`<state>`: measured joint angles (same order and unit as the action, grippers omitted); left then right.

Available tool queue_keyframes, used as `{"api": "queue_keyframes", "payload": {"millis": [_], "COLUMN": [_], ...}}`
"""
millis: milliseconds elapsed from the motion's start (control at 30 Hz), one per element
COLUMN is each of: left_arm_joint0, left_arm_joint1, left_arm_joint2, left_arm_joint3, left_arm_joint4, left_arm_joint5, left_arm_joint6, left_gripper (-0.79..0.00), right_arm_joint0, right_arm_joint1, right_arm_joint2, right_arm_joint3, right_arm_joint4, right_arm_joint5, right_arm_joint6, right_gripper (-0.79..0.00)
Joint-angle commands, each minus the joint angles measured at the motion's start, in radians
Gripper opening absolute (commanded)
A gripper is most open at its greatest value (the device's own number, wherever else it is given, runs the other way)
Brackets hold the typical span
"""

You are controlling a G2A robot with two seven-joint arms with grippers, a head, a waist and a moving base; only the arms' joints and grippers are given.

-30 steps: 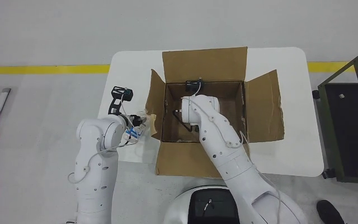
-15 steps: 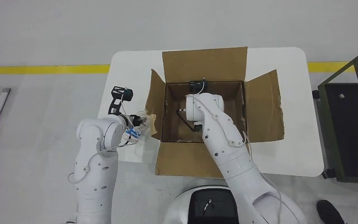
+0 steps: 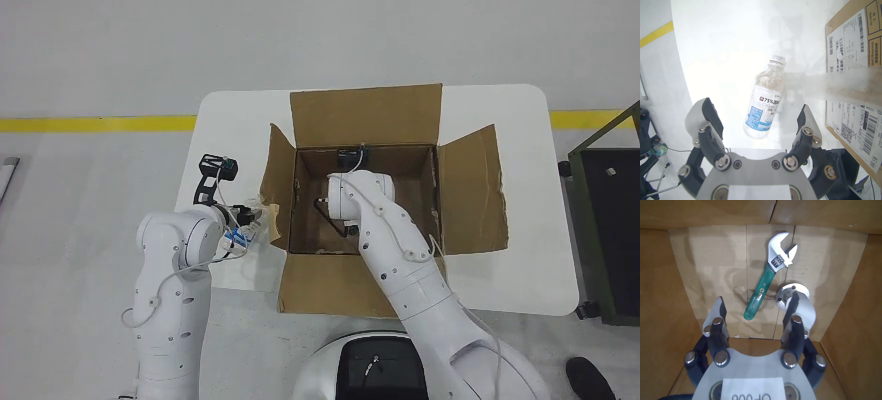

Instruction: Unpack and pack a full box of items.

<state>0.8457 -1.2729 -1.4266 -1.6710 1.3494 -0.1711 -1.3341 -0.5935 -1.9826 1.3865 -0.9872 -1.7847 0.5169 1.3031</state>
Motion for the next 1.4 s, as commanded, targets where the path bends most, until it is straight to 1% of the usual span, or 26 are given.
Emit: {"api": "queue_keyframes", "payload": {"millis": [0,67,367,400,433,467,500,567,633,733,800,1367], "left_arm_joint0": [0.0,0.0,0.0,0.0,0.0,0.0,0.0,0.0,0.0,0.0,0.0,0.0], "left_arm_joint1": [0.0,0.0,0.0,0.0,0.0,0.0,0.0,0.0,0.0,0.0,0.0,0.0], "left_arm_joint2": [0.0,0.0,0.0,0.0,0.0,0.0,0.0,0.0,0.0,0.0,0.0,0.0], "left_arm_joint3": [0.0,0.0,0.0,0.0,0.0,0.0,0.0,0.0,0.0,0.0,0.0,0.0], "left_arm_joint4": [0.0,0.0,0.0,0.0,0.0,0.0,0.0,0.0,0.0,0.0,0.0,0.0], "left_arm_joint5": [0.0,0.0,0.0,0.0,0.0,0.0,0.0,0.0,0.0,0.0,0.0,0.0], "left_arm_joint6": [0.0,0.0,0.0,0.0,0.0,0.0,0.0,0.0,0.0,0.0,0.0,0.0], "left_gripper": [0.0,0.0,0.0,0.0,0.0,0.0,0.0,0.0,0.0,0.0,0.0,0.0], "right_arm_joint0": [0.007,0.016,0.045,0.046,0.047,0.048,0.047,0.044,0.041,0.037,0.037,0.042], "right_arm_joint1": [-0.001,-0.003,-0.009,-0.009,-0.009,-0.009,-0.009,-0.009,-0.008,-0.008,-0.008,-0.007], "right_arm_joint2": [0.004,0.007,0.015,0.018,0.02,0.022,0.024,0.028,0.03,0.027,0.024,0.023], "right_arm_joint3": [0.018,0.035,0.095,0.095,0.093,0.092,0.09,0.088,0.095,0.104,0.108,0.122], "right_arm_joint4": [0.009,0.016,0.018,0.017,0.015,0.013,0.011,0.01,0.011,0.019,0.023,0.03], "right_arm_joint5": [0.005,0.013,0.012,0.01,0.008,0.005,0.003,0.0,0.0,0.003,0.007,0.01], "right_arm_joint6": [-0.005,-0.012,-0.011,-0.01,-0.007,-0.005,-0.003,0.0,0.0,-0.003,-0.006,-0.009], "right_gripper": [-0.453,-0.462,-0.394,-0.366,-0.311,-0.274,-0.32,-0.348,-0.397,-0.409,-0.449,-0.449]}}
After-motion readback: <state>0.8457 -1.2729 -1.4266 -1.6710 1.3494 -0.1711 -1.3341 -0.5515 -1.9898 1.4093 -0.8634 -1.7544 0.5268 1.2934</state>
